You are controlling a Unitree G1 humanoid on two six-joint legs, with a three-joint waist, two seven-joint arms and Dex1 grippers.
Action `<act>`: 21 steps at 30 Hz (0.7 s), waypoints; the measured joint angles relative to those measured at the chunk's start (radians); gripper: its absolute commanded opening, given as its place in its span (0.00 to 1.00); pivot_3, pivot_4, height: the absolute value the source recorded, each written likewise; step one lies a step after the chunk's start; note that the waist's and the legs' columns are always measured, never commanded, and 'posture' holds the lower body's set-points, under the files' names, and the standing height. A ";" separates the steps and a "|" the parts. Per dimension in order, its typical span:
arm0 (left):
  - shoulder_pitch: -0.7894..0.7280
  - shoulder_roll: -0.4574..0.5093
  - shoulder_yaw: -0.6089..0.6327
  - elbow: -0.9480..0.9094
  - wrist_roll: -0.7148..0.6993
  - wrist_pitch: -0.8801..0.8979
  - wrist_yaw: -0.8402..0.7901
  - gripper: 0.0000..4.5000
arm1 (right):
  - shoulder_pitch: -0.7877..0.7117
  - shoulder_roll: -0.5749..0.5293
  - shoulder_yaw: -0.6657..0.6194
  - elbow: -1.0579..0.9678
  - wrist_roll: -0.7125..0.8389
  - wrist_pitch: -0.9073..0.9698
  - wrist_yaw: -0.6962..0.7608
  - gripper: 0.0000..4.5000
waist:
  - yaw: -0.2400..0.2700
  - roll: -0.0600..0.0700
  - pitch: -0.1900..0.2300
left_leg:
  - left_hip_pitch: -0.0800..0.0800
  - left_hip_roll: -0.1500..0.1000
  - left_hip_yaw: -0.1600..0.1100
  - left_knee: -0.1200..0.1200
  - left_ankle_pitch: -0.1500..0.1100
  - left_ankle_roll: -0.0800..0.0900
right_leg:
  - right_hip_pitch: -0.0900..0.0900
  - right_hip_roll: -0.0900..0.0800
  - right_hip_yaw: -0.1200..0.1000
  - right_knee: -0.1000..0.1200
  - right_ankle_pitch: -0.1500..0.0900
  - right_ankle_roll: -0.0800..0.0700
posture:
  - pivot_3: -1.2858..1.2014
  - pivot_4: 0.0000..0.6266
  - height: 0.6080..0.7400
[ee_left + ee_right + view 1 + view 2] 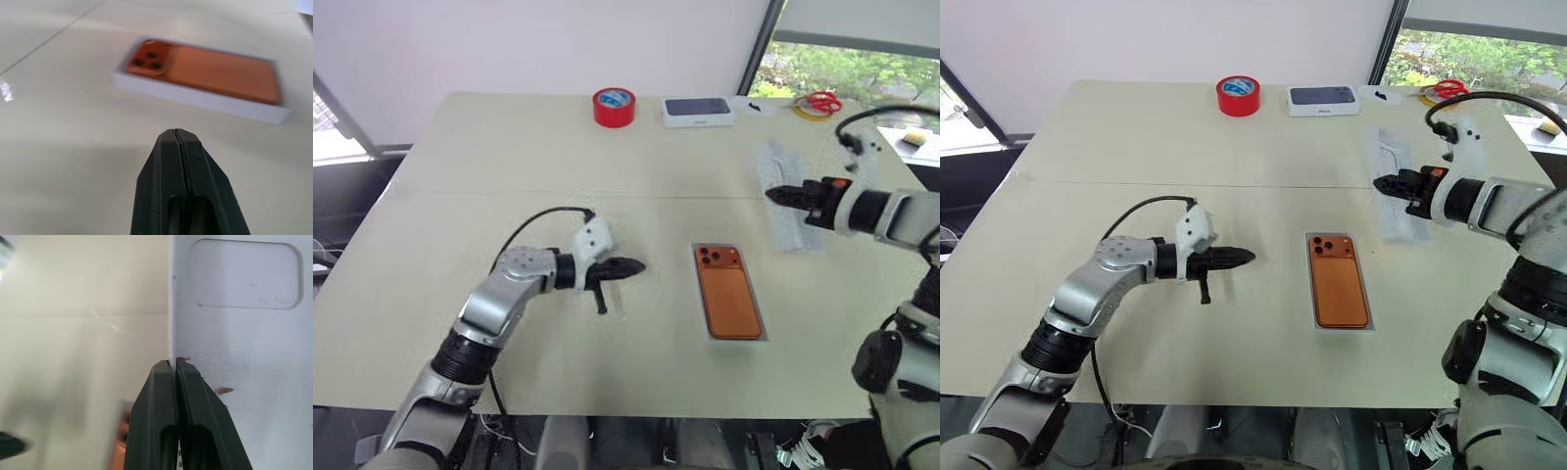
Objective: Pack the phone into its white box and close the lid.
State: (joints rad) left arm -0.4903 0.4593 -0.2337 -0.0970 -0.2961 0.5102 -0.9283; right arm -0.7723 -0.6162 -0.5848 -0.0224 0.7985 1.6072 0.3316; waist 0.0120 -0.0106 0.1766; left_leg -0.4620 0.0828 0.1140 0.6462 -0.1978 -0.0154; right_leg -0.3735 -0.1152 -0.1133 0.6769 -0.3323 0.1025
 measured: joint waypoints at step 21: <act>-0.047 -0.029 0.027 0.084 0.001 -0.021 0.015 0.00 | 0.434 0.364 0.454 -0.420 1.149 -0.703 -1.157 0.03 | -0.004 0.001 0.000 | -0.001 0.000 -0.002 0.001 0.000 0.001 | -0.003 -0.001 0.002 0.004 0.000 0.001 | 0.52 0.24 0.93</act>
State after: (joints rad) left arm -0.5370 0.4302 -0.2069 -0.0133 -0.2950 0.4891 -0.9128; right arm -0.3386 -0.2526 -0.1310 -0.4424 1.9478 0.9042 -0.8258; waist 0.0077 -0.0097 0.1770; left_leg -0.4625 0.0828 0.1116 0.6467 -0.1980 -0.0148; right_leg -0.3762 -0.1158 -0.1112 0.6809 -0.3328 0.1032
